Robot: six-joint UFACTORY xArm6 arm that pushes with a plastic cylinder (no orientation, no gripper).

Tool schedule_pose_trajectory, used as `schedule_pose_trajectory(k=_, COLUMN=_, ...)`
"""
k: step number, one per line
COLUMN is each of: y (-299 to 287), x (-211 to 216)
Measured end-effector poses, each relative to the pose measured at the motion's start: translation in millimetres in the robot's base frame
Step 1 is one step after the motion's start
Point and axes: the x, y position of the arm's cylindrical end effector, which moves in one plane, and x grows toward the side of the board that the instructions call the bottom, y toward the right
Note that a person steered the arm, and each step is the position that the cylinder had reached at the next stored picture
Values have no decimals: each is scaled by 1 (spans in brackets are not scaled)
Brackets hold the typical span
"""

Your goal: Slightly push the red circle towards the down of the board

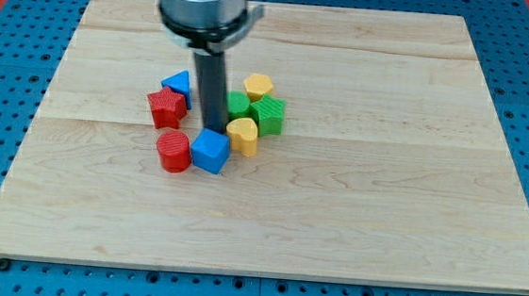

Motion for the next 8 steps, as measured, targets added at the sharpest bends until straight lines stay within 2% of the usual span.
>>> schedule_pose_trajectory(k=1, y=30, x=13)
schedule_pose_trajectory(k=2, y=32, x=19)
schedule_pose_trajectory(k=3, y=-50, x=20)
schedule_pose_trajectory(k=4, y=-60, x=25)
schedule_pose_trajectory(k=5, y=-59, x=6)
schedule_pose_trajectory(k=6, y=-91, x=12)
schedule_pose_trajectory(k=8, y=-89, x=22)
